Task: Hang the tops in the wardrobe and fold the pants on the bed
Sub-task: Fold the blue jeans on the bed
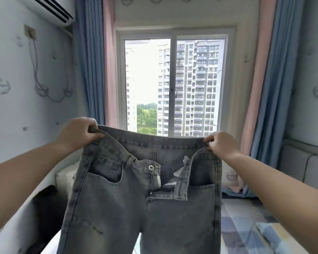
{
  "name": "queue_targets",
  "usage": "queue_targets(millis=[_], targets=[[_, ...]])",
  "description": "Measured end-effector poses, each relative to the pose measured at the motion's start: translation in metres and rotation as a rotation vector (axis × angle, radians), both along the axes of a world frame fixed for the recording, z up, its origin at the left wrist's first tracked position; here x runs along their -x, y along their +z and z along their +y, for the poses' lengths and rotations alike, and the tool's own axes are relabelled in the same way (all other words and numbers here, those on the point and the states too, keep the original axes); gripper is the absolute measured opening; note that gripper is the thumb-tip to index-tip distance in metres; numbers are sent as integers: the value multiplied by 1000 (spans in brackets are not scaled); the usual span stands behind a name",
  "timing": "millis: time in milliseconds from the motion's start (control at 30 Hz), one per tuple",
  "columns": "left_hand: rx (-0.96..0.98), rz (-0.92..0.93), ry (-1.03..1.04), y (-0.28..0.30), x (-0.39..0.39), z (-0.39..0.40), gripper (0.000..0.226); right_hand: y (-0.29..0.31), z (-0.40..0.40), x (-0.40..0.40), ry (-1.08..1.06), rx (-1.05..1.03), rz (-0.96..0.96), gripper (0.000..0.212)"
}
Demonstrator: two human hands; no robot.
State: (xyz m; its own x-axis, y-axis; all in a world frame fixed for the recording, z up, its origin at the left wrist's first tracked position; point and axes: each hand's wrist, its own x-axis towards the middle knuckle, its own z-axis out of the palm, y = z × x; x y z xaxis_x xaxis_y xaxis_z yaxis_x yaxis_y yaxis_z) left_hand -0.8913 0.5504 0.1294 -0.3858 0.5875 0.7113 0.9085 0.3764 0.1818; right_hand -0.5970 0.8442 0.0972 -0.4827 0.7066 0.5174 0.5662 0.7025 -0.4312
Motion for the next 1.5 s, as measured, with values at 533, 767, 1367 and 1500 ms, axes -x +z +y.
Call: queue_targets(millis=[533,767,1367,1500], targets=[[-242,-82,-186,59,-89,137,30,178,85,-48,-484,-415,-203,39],[-230,-302,-188,-8,-40,108,32,212,52,34,-295,-626,-285,32],[82,-1175,615,-455,192,-229,41,-237,-191,488,583,-496,-1048,25],[190,-1212,756,-509,273,-298,38,-338,-241,581,700,-494,-1234,15]])
